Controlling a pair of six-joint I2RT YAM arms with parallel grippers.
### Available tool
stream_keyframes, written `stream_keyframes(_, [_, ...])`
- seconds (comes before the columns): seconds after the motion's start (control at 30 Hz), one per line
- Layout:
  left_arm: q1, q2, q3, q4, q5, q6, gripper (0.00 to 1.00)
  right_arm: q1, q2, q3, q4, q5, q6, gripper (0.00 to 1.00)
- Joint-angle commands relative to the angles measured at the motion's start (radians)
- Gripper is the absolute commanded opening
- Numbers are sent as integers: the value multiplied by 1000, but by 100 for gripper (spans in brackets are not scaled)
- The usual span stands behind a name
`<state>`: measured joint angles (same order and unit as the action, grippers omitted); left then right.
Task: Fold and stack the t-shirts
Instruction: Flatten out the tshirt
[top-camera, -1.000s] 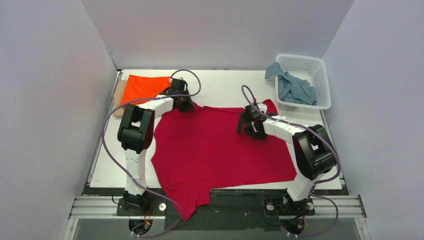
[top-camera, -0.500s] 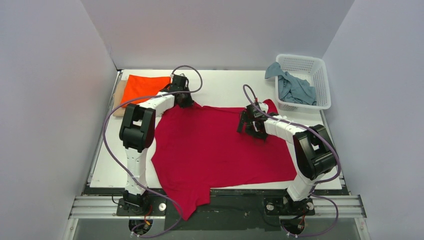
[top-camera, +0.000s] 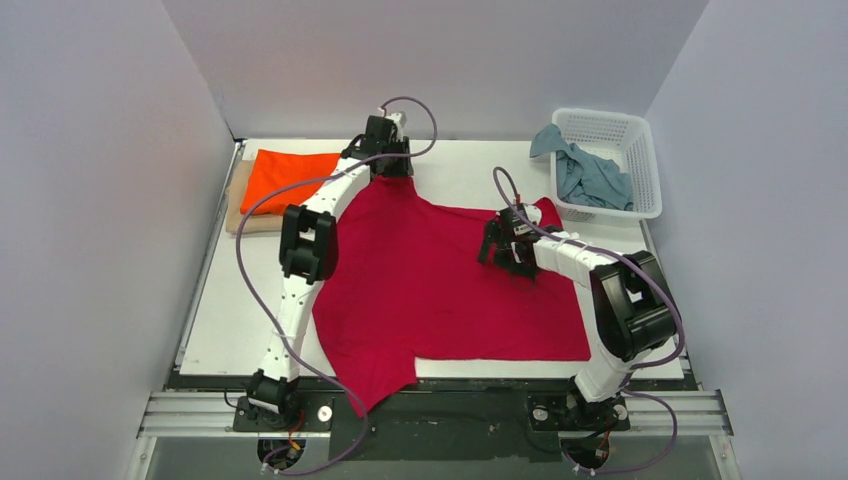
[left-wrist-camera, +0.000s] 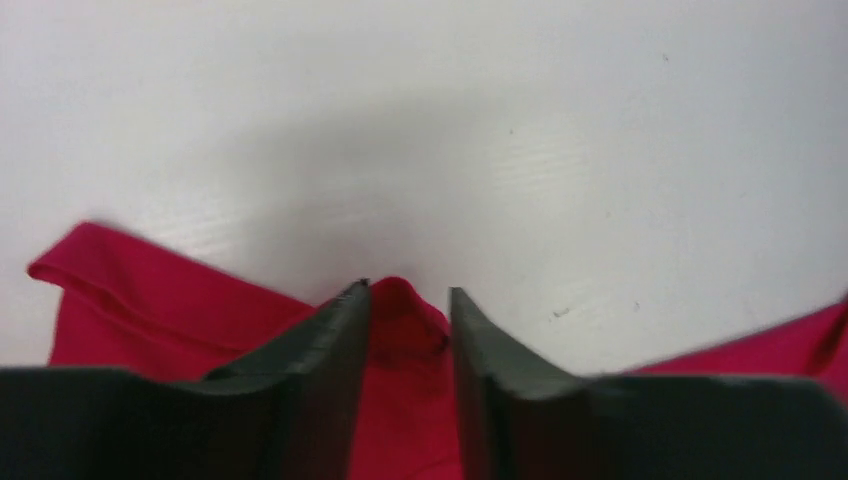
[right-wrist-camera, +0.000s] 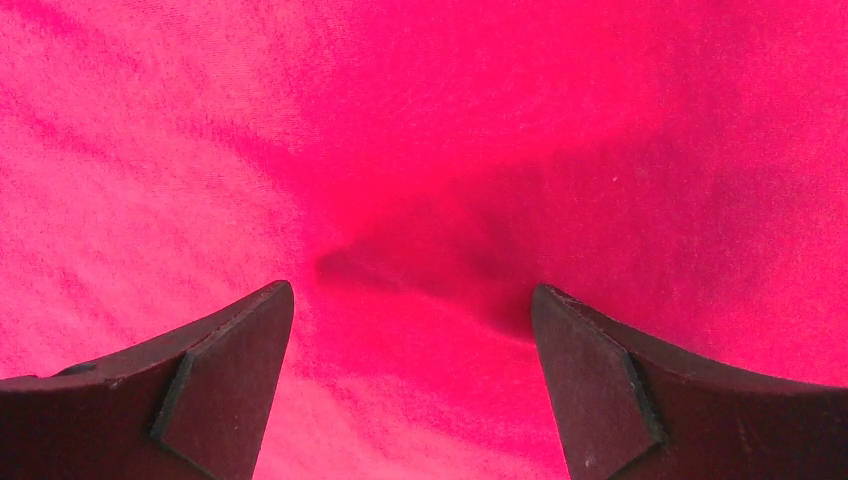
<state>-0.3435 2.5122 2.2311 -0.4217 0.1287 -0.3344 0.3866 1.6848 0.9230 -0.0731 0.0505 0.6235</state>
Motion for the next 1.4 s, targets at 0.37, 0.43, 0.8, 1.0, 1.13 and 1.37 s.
stream_keyframes(0.37, [-19,-265,-101,65,-87,82,85,-15,-49,-89,-63,14,4,84])
stream_keyframes(0.43, [-17,-325,-185,40,-110,42,86,-16,-61,-81,-77,23,2,84])
stream_keyframes(0.8, [-14,-714,-935,235,-149,-147,89,-15,-156,20,-121,79,-2,86])
stream_keyframes(1.0, [3,-705,-1027,210,-153,-186,89,-15,-40,139,-41,33,50,87])
stream_keyframes(1.13, [16,-715,-1091,220,-152,-193,90,-19,94,272,-4,34,87,87])
stream_keyframes(1.37, [58,-730,-1158,221,-156,-182,90,-28,306,424,61,32,142,87])
